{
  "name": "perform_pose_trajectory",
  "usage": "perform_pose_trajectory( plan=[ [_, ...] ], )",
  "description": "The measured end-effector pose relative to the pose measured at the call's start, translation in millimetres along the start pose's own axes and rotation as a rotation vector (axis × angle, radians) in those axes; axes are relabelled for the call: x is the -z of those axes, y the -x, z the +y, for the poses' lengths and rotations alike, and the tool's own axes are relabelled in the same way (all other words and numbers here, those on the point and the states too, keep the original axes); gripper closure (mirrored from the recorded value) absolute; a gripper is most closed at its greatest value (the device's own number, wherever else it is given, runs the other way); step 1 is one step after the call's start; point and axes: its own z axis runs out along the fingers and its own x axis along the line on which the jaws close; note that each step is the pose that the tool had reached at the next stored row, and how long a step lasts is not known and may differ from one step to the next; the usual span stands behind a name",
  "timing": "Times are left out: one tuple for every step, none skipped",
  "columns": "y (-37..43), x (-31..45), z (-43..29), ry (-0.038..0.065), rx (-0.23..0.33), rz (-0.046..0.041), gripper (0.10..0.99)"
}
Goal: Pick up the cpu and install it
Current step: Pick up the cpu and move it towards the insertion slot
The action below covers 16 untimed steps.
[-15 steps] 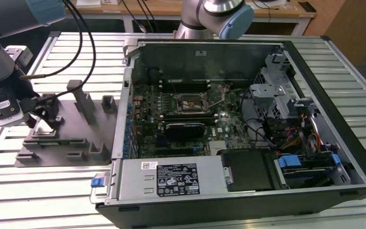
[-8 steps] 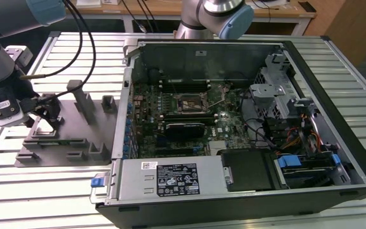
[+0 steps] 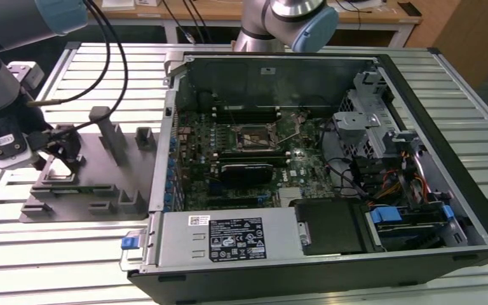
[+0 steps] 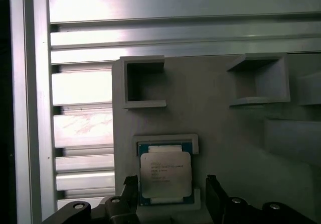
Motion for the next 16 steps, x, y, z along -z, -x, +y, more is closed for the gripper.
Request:
perform_pose_trajectory(
  plan=[
    [0.0, -0.5, 0.0, 0.000, 0.000, 0.0000, 0.439],
    [0.0, -1.1, 0.0, 0.000, 0.000, 0.0000, 0.439],
    [0.0, -2.0, -0.1, 0.000, 0.000, 0.0000, 0.439],
    [-0.1, -2.8, -0.1, 0.000, 0.000, 0.0001, 0.439],
    [-0.1, -3.6, -0.2, 0.000, 0.000, 0.0001, 0.439],
    [-0.1, -4.4, -0.2, 0.000, 0.000, 0.0000, 0.439],
    [-0.2, -5.2, -0.3, 0.000, 0.000, 0.0001, 0.439],
    [-0.3, -6.5, -0.3, 0.000, 0.001, 0.0002, 0.439],
    [-0.4, -7.1, -0.4, 0.000, 0.004, 0.0004, 0.439],
    [-0.6, -7.7, -0.4, 0.000, 0.008, 0.0006, 0.439],
    [-0.8, -8.3, -0.4, 0.000, 0.013, 0.0007, 0.439],
    [-1.1, -8.7, -0.4, 0.000, 0.019, 0.0009, 0.439],
    [-1.3, -9.1, -0.5, 0.001, 0.025, 0.0012, 0.439],
    [-1.4, -9.5, -0.5, 0.001, 0.030, 0.0014, 0.439],
    [-1.4, -10.1, -0.5, 0.001, 0.033, 0.0016, 0.439],
    [-1.4, -10.9, -0.5, 0.001, 0.035, 0.0016, 0.439]
  ],
)
